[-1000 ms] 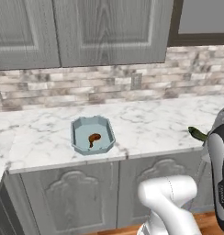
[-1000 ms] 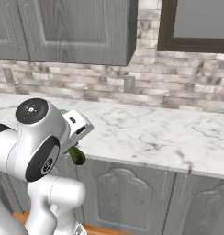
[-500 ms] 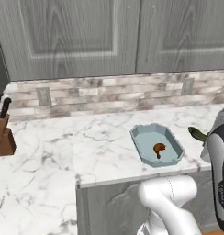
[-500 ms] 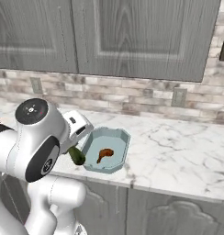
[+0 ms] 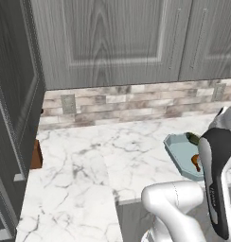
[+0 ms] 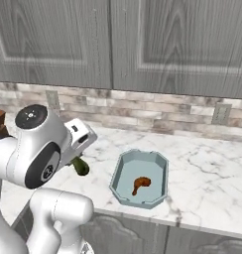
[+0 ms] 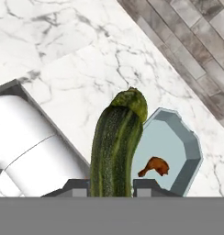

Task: Place one squash and one chicken drumstick in each tupperware on the nearby counter, to pack two identical lunches.

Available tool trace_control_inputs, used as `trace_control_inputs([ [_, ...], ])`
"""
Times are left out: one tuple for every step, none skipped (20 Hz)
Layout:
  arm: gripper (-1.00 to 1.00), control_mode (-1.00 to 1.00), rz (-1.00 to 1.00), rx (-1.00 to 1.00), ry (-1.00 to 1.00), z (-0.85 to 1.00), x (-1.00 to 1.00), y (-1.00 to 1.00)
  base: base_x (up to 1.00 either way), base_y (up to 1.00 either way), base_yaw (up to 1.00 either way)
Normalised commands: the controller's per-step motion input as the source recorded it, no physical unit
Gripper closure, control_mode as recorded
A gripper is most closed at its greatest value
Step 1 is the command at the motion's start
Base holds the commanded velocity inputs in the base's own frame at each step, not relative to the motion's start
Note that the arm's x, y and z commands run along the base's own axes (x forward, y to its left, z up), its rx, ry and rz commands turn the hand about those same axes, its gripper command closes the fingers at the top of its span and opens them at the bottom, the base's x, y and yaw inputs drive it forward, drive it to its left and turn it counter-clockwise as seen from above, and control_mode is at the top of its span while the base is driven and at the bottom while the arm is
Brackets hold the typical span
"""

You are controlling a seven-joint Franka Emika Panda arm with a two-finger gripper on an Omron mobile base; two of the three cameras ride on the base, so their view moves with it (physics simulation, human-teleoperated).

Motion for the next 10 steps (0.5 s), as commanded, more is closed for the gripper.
trace_control_inputs([
  [1.00,-1.00,0.00,-0.01,0.00,-0.55,0.23,-0.18,0.00,0.00,0.00],
  [1.00,-1.00,0.00,0.00,0.00,-0.52,0.19,-0.48,0.00,0.00,0.00],
  [1.00,-1.00,0.00,0.00,0.00,-0.51,0.21,-0.66,0.00,0.00,0.00],
  [1.00,-1.00,0.00,0.00,0.00,-0.48,0.20,-0.85,0.00,0.00,0.00],
  [1.00,-1.00,0.00,0.00,0.00,-0.45,0.21,-0.92,0.00,0.00,0.00],
  [1.00,-1.00,0.01,0.01,0.00,-0.42,0.24,-1.00,0.00,0.00,0.00],
  [1.00,-1.00,0.05,0.03,0.00,-0.36,0.24,-1.00,0.00,0.00,0.00],
  [1.00,-1.00,0.07,0.05,0.00,-0.31,0.26,-1.00,0.00,0.00,0.00],
  [1.00,-1.00,0.10,0.05,0.00,-0.25,0.29,-0.96,0.00,0.00,0.00],
  [1.00,-1.00,0.13,0.04,-0.02,-0.26,0.33,-0.82,0.00,0.00,0.00],
])
